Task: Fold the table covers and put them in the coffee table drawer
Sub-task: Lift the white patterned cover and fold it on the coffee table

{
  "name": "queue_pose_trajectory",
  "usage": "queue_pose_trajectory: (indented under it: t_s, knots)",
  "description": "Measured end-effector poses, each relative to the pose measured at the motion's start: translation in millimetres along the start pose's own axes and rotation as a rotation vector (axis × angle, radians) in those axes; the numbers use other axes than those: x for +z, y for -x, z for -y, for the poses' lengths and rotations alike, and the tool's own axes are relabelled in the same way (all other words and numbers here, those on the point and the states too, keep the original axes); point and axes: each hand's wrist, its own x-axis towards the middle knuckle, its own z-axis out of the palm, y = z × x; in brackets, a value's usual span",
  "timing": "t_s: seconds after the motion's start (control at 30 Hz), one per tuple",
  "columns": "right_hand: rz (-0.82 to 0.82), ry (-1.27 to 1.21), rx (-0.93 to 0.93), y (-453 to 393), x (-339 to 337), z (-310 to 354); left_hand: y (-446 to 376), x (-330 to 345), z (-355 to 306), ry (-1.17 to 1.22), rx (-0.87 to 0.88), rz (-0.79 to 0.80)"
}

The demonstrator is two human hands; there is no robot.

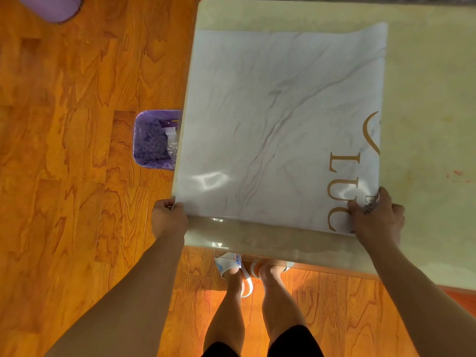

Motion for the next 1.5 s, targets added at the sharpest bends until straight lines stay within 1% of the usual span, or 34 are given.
queue_pose_trajectory:
  t_s: [0.1,0.2,0.23,0.37,0.43,0.47,0.5,0.57,0.6,0.63,0.67,0.77,0.8,0.9,0.93,1.0,1.07,1.1,1.13,1.17,1.2,1.23,1.27,1.3,1.33,1.37,1.43,1.5]
  knots:
    - [0.042,0.014,-0.016,-3,-3,-2,-3,-4,0,0.034,-0.016,0.027]
    - [0.059,0.01,-0.009,-5,-3,-1,-7,-6,-6,0.0,-0.013,0.065]
    - [0.058,0.015,-0.004,-5,-3,0,-8,-5,-6,-0.048,0.018,0.065]
    - [0.051,0.036,0.002,-7,0,1,-3,0,-1,-0.451,0.247,-0.02]
    - [0.048,0.044,0.0,-8,2,0,3,2,2,-0.483,0.272,-0.029]
    - [0.048,0.045,0.0,-9,2,-1,5,2,5,-0.496,0.319,-0.032]
    - [0.048,0.045,0.002,-9,2,-1,7,2,7,-0.559,0.422,-0.043]
    - [0.045,0.054,-0.004,-10,3,-3,11,1,11,-0.763,0.724,-0.051]
    - [0.041,0.062,-0.009,-9,4,-3,10,2,11,-0.814,0.837,-0.035]
    - [0.031,0.07,-0.012,-8,5,-4,10,5,10,-0.823,0.897,-0.012]
    - [0.017,0.079,-0.018,-8,6,-4,11,8,8,-0.806,0.903,0.003]
    - [-0.012,0.104,-0.036,-6,11,-3,19,20,6,-0.796,0.767,0.056]
    - [-0.016,0.106,-0.026,-6,12,-2,26,24,6,-0.83,0.789,0.068]
    - [-0.036,0.109,-0.003,-5,17,1,37,38,10,-0.902,0.977,0.164]
    - [-0.044,0.116,-0.007,-5,19,1,35,42,12,-0.931,1.007,0.188]
    - [-0.045,0.127,-0.014,-7,20,0,25,49,17,-0.992,0.993,0.214]
    - [-0.034,0.128,-0.015,-7,19,1,17,51,23,-1.001,0.975,0.214]
    - [-0.054,0.146,-0.017,-6,18,3,16,53,23,-0.995,0.976,0.209]
    - [-0.097,0.197,-0.052,-2,18,3,15,53,23,-0.986,0.977,0.211]
    - [-0.156,0.275,-0.152,4,20,2,16,53,24,-0.976,0.984,0.213]
    - [-0.201,0.359,-0.303,12,24,0,16,53,23,-0.969,0.995,0.211]
    - [-0.212,0.425,-0.469,21,30,-1,16,53,23,-0.966,1.009,0.202]
    - [-0.176,0.475,-0.611,27,37,0,16,54,24,-0.97,1.019,0.2]
    - [-0.121,0.52,-0.71,31,45,-1,15,54,25,-0.976,1.027,0.201]
    - [-0.078,0.561,-0.76,31,53,-1,15,54,24,-0.979,1.032,0.2]
    - [-0.047,0.593,-0.766,28,61,-1,14,55,24,-0.976,1.037,0.193]
    - [-0.006,0.632,-0.73,20,70,-6,14,55,26,-0.975,1.05,0.192]
    - [-0.019,0.638,-0.709,13,75,-13,15,55,24,-0.986,1.061,0.2]
